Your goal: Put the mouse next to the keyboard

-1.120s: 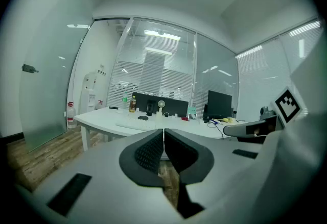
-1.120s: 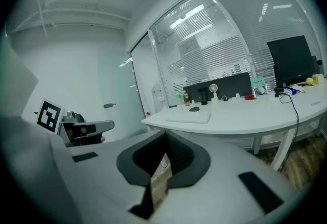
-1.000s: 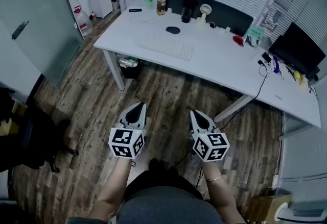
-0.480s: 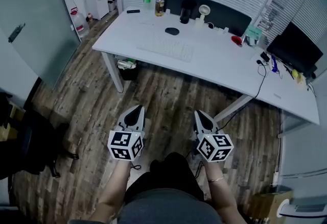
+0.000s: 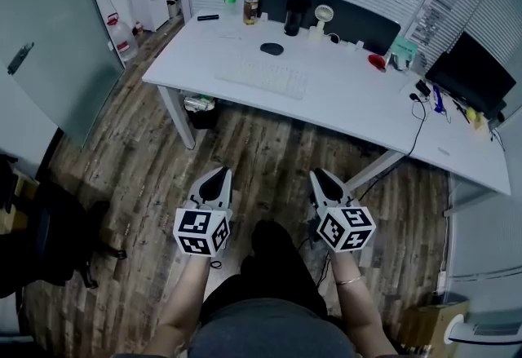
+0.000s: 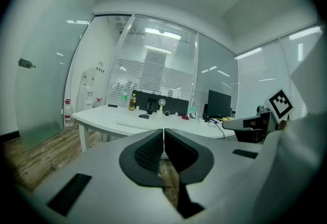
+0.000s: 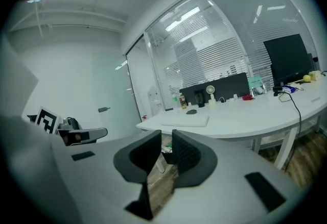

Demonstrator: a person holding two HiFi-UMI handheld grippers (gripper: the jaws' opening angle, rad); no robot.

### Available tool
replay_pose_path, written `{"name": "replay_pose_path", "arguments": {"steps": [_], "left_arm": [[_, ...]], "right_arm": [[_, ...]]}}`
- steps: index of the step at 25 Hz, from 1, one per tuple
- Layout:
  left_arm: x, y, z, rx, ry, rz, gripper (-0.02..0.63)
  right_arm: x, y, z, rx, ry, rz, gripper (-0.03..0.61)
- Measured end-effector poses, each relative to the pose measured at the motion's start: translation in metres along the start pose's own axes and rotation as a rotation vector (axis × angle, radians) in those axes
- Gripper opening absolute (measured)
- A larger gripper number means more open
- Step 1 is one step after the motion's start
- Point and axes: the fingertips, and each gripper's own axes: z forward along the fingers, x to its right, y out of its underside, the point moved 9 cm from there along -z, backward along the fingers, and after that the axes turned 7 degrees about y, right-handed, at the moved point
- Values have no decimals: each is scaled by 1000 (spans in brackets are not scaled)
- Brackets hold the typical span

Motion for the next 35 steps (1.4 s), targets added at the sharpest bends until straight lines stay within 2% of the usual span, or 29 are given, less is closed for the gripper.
{"name": "replay_pose_path", "arguments": {"steps": [8,15,28,35], "left_arm": [[-21,-2,29,-21,-15,4,28],[-39,-3,79,-46,-33,-11,28],[-72,-41,192,-36,-135,3,28],[-84,-51,230,-46,-180,12,28]], "right_arm": [[11,-12,44,-9,-16,-18,93],[43,-32,93,-15,-32,-42,98],[117,-110,212,26,-103,-124,104],[142,-129,261,5,-141,-149,118]]}}
